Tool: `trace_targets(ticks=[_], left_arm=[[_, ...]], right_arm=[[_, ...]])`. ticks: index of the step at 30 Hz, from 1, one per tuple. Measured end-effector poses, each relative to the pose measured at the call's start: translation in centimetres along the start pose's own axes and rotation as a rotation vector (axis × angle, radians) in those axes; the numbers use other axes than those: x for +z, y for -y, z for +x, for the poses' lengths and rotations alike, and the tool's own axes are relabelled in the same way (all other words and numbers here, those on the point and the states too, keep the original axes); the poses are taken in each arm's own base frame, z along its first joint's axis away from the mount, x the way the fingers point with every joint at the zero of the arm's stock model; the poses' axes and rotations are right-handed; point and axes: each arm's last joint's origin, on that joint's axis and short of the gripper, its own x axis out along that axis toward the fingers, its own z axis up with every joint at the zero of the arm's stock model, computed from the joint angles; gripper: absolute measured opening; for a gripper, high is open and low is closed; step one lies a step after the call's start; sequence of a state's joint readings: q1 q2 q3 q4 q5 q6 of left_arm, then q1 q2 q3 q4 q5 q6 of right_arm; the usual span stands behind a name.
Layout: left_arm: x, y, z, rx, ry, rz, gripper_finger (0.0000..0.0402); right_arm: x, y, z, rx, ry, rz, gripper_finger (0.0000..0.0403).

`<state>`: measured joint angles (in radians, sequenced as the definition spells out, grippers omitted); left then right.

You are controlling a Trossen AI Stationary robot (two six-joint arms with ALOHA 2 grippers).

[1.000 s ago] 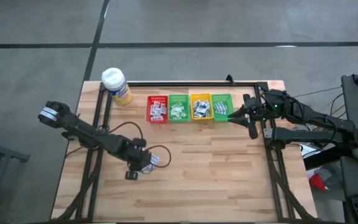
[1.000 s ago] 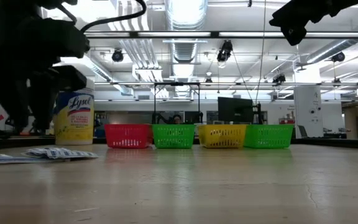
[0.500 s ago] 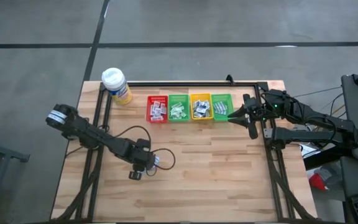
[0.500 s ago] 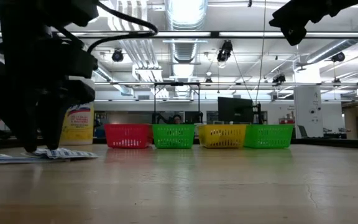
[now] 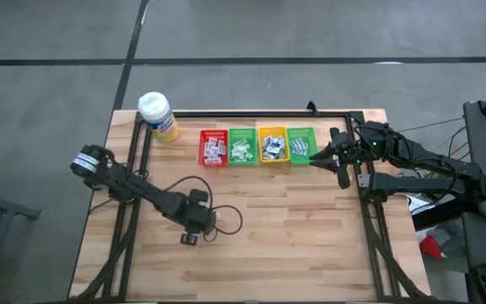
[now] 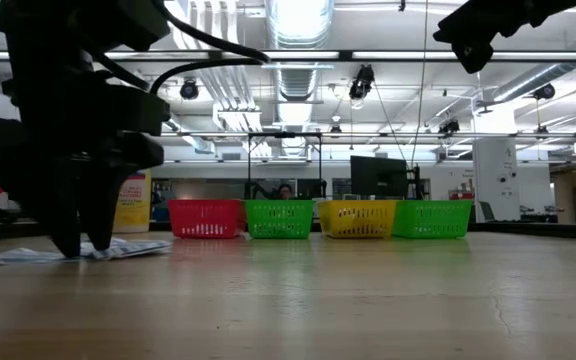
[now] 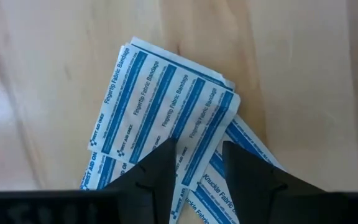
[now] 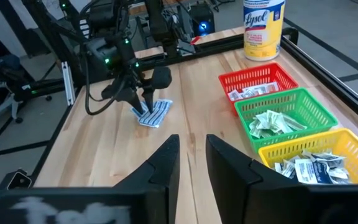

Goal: Pick & Place First Aid Supplies
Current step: Put the blue fingertip bandage into the right green bin

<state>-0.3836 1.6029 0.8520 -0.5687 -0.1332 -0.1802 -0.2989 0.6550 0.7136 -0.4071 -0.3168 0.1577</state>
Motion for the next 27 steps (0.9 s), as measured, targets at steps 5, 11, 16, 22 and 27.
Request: trace_targets(ticks=[5,11,16,22,27], left_arm=[[0.04,-0.06,0.34,0.035,-0.002,-0.016,0.0132],[0.17,-0.09,0.40,0.051,0.015,-0.031,0.0098],[0.21,-0.09,0.43,0.050,0.020,-0.032,0.0059],[0.22,-0.09,0.44,0.052,0.022,-0.032,0.0022],[0.36,-0.10,0.32,0.048,0.023,-0.040,0.0003]], right_arm=[[0.00,0.00,0.00,0.000,0.000,0.000,0.0075],[0.00,0.00,0.00,0.000,0.000,0.000,0.0084],[0.00,0.00,0.00,0.000,0.000,0.000,0.0086],[0.01,0.00,0.00,0.000,0.001,0.000,0.0075],[0.01,0.00,0.00,0.000,0.001,0.000,0.0069]])
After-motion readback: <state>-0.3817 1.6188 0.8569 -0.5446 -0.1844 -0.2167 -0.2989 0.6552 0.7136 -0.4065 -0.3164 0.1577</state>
